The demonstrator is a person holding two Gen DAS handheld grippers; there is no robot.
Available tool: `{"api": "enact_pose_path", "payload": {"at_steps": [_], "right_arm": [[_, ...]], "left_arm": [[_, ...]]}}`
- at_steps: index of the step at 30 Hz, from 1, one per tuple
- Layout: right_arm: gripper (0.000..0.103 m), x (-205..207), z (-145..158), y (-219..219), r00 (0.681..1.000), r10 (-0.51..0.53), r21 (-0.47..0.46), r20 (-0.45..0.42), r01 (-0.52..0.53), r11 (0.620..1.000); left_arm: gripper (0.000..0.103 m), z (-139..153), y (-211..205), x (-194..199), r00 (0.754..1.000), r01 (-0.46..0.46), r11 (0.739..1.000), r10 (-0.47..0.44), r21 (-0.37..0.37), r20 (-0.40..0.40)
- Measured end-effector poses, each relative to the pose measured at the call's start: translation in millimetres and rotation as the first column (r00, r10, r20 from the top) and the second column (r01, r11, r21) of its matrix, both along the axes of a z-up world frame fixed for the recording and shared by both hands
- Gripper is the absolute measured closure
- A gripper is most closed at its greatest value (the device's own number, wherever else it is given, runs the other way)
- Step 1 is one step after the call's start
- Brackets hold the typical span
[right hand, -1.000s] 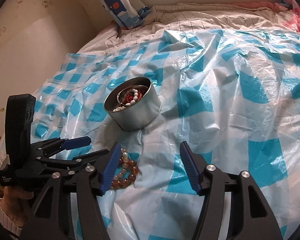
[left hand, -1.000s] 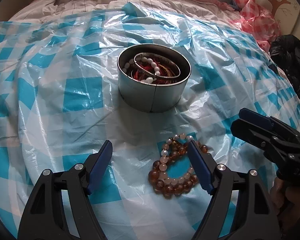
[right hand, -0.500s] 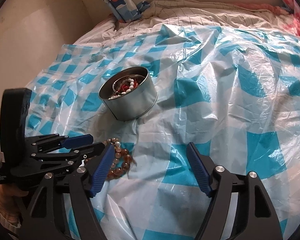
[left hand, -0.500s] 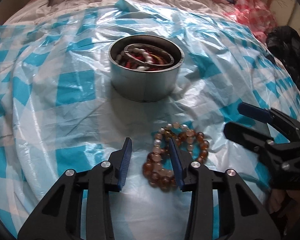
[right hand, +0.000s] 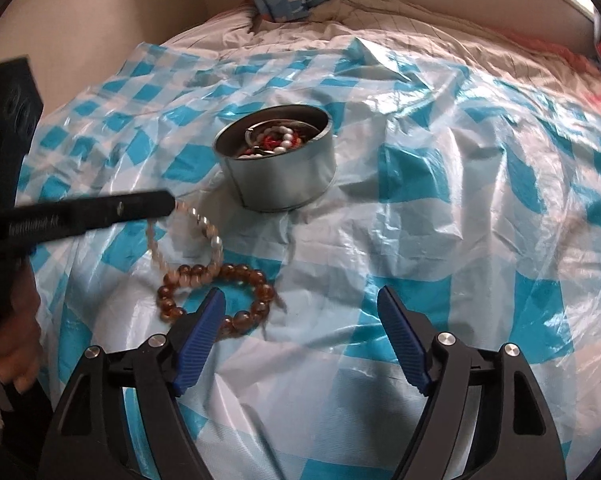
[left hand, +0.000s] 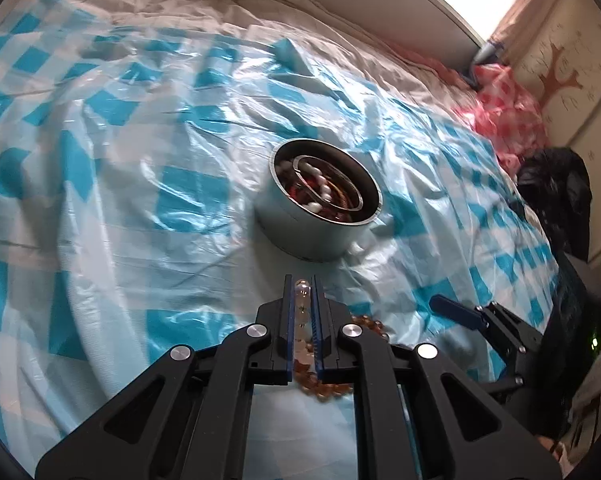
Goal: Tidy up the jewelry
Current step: 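Grasp a brown bead bracelet with the left gripper while the right gripper grasps another, then carry both brown bead bracelets over the silver tin with both grippers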
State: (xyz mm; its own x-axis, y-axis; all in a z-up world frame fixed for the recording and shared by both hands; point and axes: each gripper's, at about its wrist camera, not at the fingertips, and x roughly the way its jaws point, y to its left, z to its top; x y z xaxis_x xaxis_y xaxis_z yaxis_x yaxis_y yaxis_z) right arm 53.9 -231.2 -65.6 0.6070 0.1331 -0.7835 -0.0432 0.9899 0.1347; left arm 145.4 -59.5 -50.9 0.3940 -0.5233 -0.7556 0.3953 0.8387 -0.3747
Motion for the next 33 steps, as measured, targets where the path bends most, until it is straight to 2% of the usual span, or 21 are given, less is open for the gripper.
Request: {"api": "enact_pose_path", "payload": {"at_steps": [7,8,9,11,13,14,16,17,18,23,25,28,33], "right_arm": [[0.028,4.6,3.3,17.2,0.995,0.092,0.028,0.041,-0.093,0.995],[0.032,6.9,3.6,19.2,0.993,0.110,0.046,0.048,-0.113,0.993],[0.039,9.6,1.8,20.5,0.993,0.116,0.051,0.035,-0.118,0.992],[0.047,17.4,-9.1,23.3,0.993,0.114,0.041,-0.027,-0.113,0.993],[0.047,22.3,-18.1,27.8,0.990,0.118,0.021,-0.079,-0.117,0.993],[0.052,23.2,-18.6,29.8,0.989,0.120,0.007,-0.088,-0.120,0.993],[0.066,21.8,-18.5,35.6,0.986,0.140,-0.015,-0.094,-0.142,0.990],[0.080,20.0,-18.9,35.8,0.984,0.149,-0.007,-0.094,-0.150,0.989],[0.091,17.7,-19.4,34.4,0.983,0.155,0.023,-0.096,-0.154,0.988],[0.091,11.2,-16.9,13.0,0.990,0.118,0.214,-0.083,-0.098,0.972],[0.091,7.6,-11.3,-1.1,0.994,0.095,0.326,-0.049,-0.074,0.942],[0.091,1.5,-0.8,-13.6,0.997,0.069,0.439,0.017,-0.070,0.896],[0.091,-2.0,8.4,-33.3,0.996,0.025,0.568,0.081,-0.067,0.820]], "left_arm": [[0.096,-1.3,7.3,5.6,0.999,-0.041,0.999,0.041,0.015,-0.002],[0.096,-1.6,7.4,6.3,0.999,-0.043,0.999,0.043,0.017,-0.002],[0.096,-1.7,7.7,6.9,0.999,-0.045,0.999,0.045,0.022,-0.001],[0.096,-2.4,7.7,7.5,0.999,-0.045,0.999,0.045,0.030,-0.003],[0.096,-2.9,5.4,7.6,0.999,-0.038,0.999,0.038,0.039,-0.002],[0.096,-2.8,3.8,7.2,0.999,-0.034,0.998,0.034,0.047,0.002],[0.096,-2.8,0.5,5.8,1.000,-0.024,0.998,0.024,0.064,0.010],[0.096,-2.7,-0.1,5.6,1.000,-0.019,0.998,0.019,0.064,0.010],[0.096,-2.4,-0.2,5.6,1.000,-0.018,0.998,0.018,0.062,0.010],[0.096,-0.4,2.4,6.5,1.000,-0.018,0.999,0.018,0.026,0.002],[0.096,1.7,3.5,5.9,1.000,-0.016,1.000,0.016,0.000,0.000],[0.096,7.1,4.0,4.0,1.000,-0.008,0.999,0.009,-0.038,0.009],[0.096,16.3,1.7,-1.0,0.999,0.011,0.998,-0.008,-0.068,0.042]]}}
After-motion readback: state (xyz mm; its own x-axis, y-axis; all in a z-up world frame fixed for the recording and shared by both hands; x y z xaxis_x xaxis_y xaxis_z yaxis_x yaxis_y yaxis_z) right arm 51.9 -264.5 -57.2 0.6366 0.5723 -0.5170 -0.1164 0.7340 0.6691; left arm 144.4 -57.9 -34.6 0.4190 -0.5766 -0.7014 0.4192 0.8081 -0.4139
